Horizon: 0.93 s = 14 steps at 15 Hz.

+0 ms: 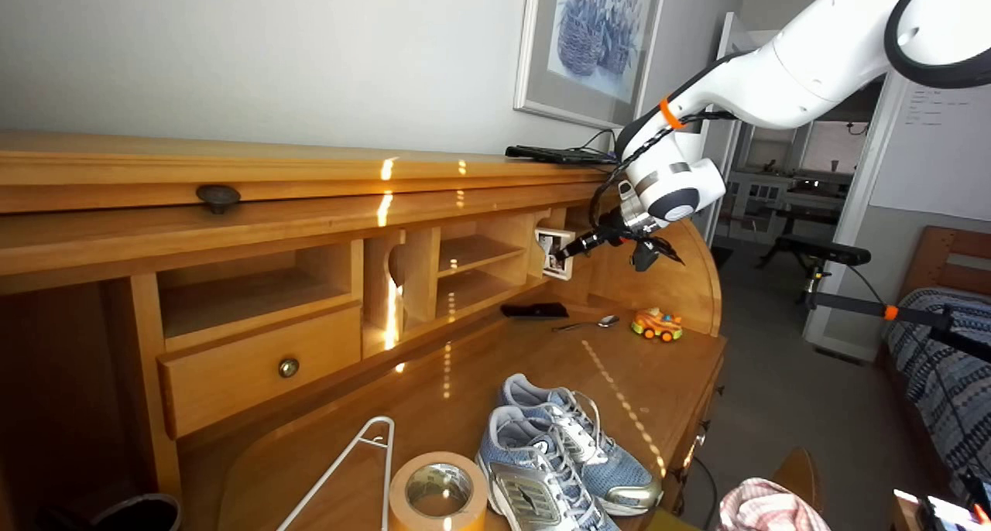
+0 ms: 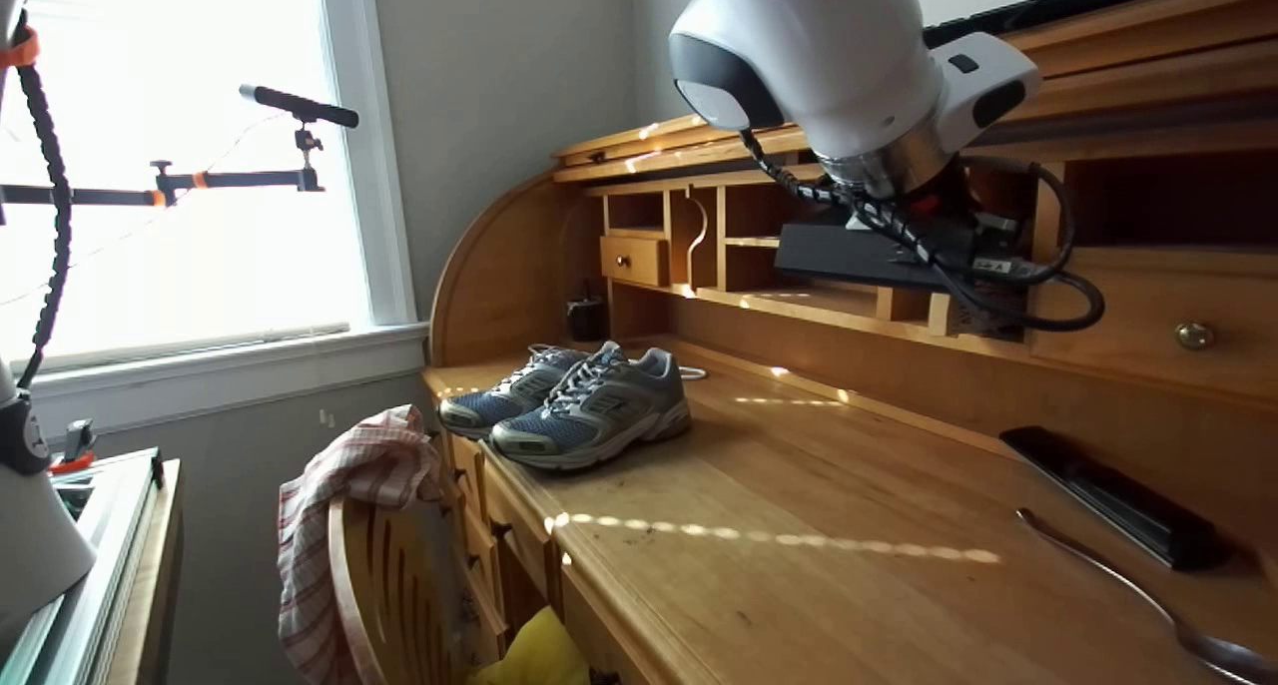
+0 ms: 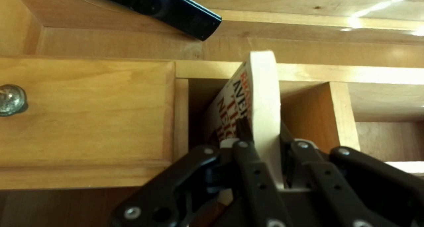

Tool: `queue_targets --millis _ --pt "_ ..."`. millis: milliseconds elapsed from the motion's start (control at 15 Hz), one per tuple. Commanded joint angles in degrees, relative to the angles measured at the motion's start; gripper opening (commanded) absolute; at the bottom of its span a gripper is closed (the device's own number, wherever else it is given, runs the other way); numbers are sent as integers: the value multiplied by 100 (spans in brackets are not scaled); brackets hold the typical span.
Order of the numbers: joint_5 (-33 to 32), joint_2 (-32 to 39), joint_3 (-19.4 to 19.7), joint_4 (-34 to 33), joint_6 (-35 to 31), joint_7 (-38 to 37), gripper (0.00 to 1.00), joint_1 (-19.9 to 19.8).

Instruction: Move the book to the right side of the shelf.

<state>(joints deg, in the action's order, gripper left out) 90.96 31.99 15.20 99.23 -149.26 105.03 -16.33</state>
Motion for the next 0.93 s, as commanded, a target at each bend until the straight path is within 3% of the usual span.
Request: queue_targets --millis 0,867 --pt "171 240 -65 -229 33 159 5 -38" --pt "315 484 -90 -544 -1 223 5 -15"
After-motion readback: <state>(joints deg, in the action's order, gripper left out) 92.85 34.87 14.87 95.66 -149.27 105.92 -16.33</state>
